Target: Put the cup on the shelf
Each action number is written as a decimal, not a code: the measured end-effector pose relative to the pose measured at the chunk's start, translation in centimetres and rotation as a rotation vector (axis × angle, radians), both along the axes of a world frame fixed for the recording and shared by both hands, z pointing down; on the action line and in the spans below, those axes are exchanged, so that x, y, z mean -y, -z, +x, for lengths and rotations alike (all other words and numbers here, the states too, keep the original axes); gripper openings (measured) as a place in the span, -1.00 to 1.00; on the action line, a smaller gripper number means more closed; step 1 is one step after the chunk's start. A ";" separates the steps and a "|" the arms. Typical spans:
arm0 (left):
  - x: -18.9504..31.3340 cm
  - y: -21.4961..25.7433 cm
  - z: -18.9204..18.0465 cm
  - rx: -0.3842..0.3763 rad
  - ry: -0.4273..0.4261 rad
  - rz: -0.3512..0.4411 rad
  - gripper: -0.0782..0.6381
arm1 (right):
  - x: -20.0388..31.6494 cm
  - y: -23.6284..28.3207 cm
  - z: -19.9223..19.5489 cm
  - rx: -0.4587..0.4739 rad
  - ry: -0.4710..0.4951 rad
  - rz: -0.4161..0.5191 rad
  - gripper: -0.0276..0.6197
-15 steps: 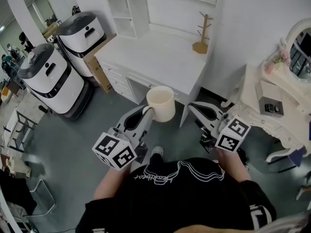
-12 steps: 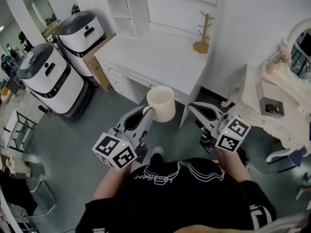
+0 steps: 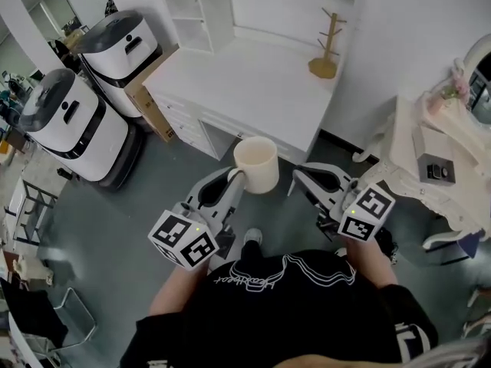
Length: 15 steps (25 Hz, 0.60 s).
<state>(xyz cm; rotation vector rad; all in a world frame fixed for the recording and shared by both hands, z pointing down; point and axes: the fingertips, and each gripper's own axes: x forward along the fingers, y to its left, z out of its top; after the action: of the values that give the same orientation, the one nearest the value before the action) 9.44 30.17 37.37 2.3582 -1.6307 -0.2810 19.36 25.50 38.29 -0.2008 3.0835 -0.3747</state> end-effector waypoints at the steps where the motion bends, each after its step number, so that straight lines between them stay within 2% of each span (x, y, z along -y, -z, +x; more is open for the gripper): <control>1: 0.6 -0.2 -0.5 -0.002 -0.005 -0.004 -0.65 | 0.5 -0.2 -0.6 -0.006 -0.004 -0.006 -0.90; 8: 5.7 -0.8 -5.0 -0.015 -0.038 -0.018 -0.64 | 5.2 -0.9 -4.6 -0.035 -0.050 -0.038 -0.90; 15: 11.0 0.4 -10.0 0.000 -0.077 0.022 -0.65 | 10.5 0.0 -9.4 -0.033 -0.106 -0.027 -0.90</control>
<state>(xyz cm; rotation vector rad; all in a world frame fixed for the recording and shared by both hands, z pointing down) -0.58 19.19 36.94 2.4308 -1.5399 -0.2859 9.93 15.00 38.33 -0.3732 3.0848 -0.4132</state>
